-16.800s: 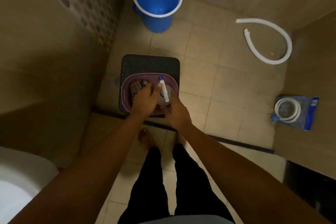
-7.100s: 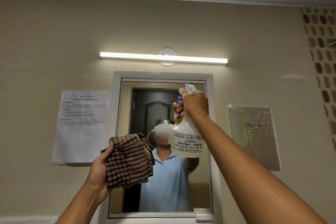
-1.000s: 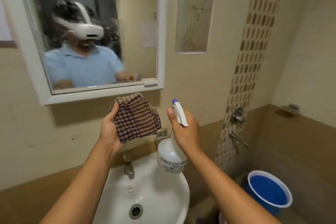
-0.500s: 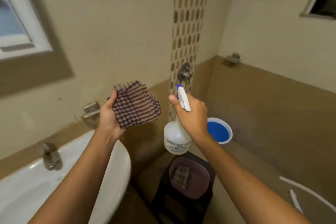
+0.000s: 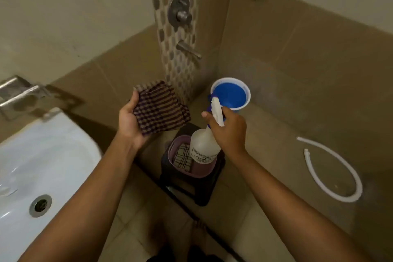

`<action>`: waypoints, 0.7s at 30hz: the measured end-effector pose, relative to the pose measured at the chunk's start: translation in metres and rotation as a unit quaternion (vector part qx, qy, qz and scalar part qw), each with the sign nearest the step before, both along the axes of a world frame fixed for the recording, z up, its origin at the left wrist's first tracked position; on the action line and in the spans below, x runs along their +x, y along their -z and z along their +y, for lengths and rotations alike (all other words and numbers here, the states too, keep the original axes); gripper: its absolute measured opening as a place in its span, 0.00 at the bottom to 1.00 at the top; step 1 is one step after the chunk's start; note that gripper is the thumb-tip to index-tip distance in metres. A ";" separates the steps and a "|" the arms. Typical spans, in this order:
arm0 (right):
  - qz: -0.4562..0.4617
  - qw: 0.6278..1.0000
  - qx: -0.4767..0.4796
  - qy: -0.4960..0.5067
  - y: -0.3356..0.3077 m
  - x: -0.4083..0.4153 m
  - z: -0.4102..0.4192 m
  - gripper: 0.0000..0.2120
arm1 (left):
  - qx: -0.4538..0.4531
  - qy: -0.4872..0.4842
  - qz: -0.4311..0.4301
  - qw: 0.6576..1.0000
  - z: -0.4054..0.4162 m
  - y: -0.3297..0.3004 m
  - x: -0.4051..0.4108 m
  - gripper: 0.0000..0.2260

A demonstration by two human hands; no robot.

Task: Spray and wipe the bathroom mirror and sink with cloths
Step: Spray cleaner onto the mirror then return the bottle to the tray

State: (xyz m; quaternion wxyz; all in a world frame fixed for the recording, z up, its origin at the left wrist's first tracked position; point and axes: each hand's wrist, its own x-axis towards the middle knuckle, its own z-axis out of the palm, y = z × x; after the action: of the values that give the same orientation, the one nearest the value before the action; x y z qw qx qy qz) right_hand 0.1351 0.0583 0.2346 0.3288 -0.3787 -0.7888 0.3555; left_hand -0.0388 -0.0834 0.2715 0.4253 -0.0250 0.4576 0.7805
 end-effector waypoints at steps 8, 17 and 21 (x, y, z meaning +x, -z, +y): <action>-0.106 0.984 -0.116 0.084 0.096 0.011 0.004 0.12 | -0.074 0.064 -0.059 0.993 0.027 0.079 -0.001 0.24; -0.216 0.936 -0.236 0.147 0.189 -0.015 -0.001 0.11 | -0.149 0.149 -0.118 0.970 0.038 0.182 -0.007 0.24; -0.260 0.909 -0.277 0.169 0.216 -0.023 -0.006 0.15 | -0.171 0.187 -0.120 0.960 0.038 0.215 -0.014 0.25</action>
State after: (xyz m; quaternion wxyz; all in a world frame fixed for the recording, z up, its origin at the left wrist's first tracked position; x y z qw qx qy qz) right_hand 0.1125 0.0521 0.0182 0.0490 -0.6615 -0.6404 0.3873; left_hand -0.0528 -0.0454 0.0564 0.6048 -0.1045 0.5263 0.5885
